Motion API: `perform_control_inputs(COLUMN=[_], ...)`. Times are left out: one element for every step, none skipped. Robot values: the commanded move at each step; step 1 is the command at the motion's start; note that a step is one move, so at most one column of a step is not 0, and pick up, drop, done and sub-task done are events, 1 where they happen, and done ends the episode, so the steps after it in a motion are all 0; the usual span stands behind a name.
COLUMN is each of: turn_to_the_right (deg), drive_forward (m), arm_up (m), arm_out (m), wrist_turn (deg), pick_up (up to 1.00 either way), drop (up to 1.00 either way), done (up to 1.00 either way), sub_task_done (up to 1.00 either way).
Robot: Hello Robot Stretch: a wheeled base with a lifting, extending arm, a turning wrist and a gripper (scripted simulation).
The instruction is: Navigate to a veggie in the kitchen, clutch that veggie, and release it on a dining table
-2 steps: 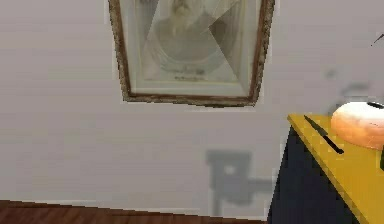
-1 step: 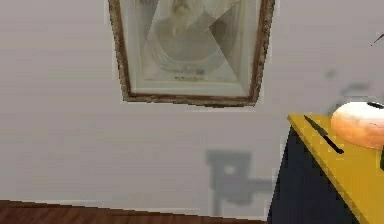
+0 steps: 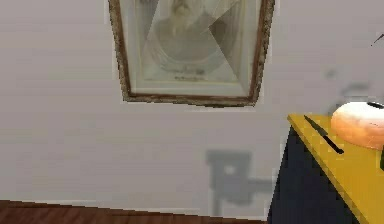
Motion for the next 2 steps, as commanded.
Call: perform_control_inputs(turn_to_the_right=[0.0,0.0], drive_forward=[0.00,0.00], arm_up=[-0.08,0.00], arm_out=[0.00,0.00], wrist_turn=[0.0,0.0], pick_up=[0.00,1.00], drop=[0.00,0.00], done=[0.00,0.00], sub_task_done=[0.00,0.00])
